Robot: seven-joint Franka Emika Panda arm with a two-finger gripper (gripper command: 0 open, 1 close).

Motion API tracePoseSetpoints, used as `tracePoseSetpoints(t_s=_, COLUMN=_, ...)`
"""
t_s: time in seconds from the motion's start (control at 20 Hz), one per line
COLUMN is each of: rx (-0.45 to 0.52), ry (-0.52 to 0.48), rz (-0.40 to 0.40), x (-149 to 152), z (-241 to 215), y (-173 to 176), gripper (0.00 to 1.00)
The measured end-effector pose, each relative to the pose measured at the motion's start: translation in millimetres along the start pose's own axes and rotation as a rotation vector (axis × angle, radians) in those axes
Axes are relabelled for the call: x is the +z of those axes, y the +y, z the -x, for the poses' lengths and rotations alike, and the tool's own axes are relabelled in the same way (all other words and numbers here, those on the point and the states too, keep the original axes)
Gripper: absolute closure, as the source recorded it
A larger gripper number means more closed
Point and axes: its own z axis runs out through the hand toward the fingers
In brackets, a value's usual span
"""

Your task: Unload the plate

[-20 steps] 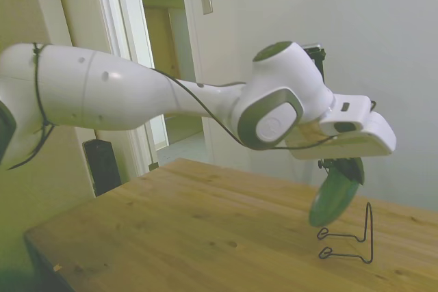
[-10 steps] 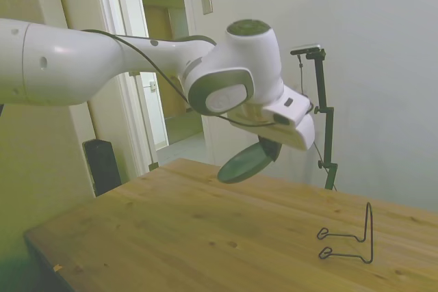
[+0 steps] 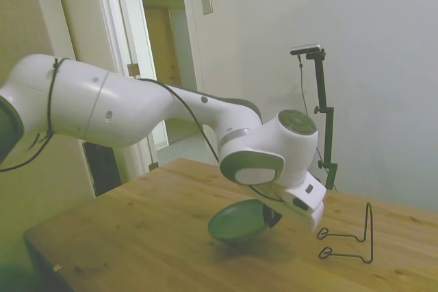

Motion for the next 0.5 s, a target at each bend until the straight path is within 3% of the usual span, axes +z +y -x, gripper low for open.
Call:
tracePoseSetpoints(t_s=0.05, rx=0.004, ry=-0.002, rz=0.009, x=5.8, z=-2.8, y=3.7, gripper=1.00)
tracePoseSetpoints(t_s=0.1, rx=0.006, ry=-0.005, rz=0.016, x=10.0, z=-4.7, y=6.2, gripper=0.00)
tracePoseSetpoints(t_s=0.5, rx=-0.010, ry=-0.001, rz=0.044, x=12.4, z=-9.7, y=7.0, gripper=0.00)
